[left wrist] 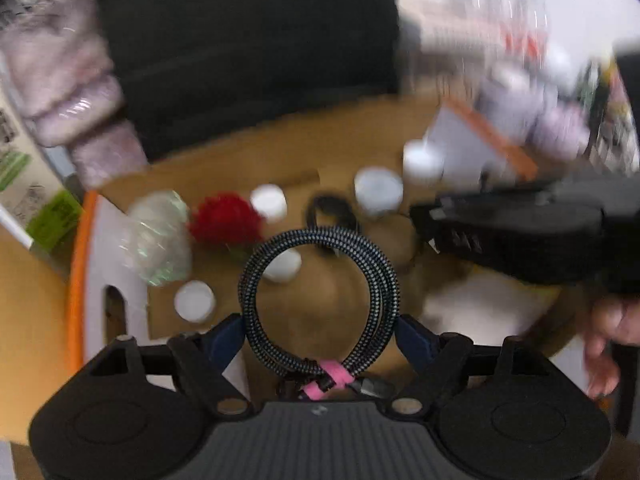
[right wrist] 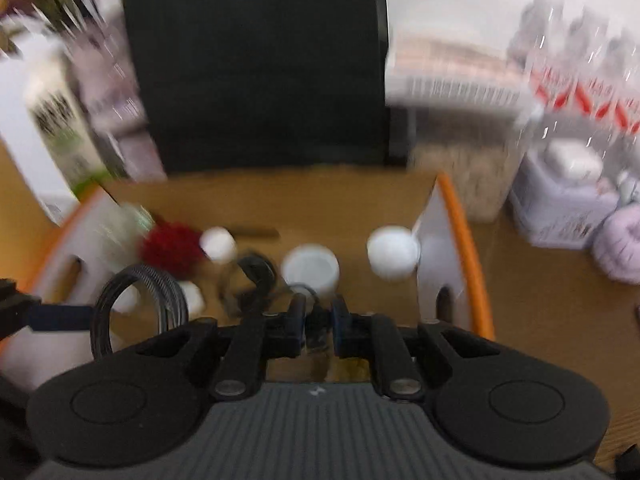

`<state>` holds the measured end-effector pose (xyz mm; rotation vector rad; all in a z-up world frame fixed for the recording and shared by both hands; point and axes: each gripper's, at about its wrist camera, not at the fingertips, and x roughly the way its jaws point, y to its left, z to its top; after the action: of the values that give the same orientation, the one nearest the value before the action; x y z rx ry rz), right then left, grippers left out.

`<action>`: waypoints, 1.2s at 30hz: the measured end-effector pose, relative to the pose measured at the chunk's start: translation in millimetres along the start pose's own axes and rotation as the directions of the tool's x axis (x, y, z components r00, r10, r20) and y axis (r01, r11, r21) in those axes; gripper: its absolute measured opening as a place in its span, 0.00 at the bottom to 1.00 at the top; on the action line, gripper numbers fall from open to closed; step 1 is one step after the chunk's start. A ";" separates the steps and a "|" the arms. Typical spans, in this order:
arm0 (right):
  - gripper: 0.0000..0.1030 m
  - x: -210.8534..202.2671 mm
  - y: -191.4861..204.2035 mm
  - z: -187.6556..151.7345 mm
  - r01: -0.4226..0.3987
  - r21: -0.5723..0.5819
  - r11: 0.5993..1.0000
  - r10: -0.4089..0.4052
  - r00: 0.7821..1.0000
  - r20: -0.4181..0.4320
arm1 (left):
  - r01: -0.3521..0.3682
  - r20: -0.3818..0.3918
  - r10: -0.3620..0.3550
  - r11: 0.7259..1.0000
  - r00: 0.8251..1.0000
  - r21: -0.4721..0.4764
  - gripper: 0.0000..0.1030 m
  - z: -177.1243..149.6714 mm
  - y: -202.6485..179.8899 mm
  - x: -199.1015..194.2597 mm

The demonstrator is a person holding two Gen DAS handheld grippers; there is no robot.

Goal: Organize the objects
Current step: 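Carry both cables into the cardboard box and open both tools, then withdraw both open tools from the box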

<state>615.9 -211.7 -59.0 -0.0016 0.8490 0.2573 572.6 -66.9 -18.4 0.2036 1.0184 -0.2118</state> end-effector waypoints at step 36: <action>1.00 -384.9 34.4 -340.8 0.038 -0.160 0.986 0.029 0.918 0.395 | 0.030 0.497 0.022 0.995 0.868 -0.096 0.97 -372.6 -64.7 -315.3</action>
<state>112.3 -300.0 4.3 -0.1036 0.4207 0.3103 90.2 -4.9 57.8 0.0465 0.5104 -0.2022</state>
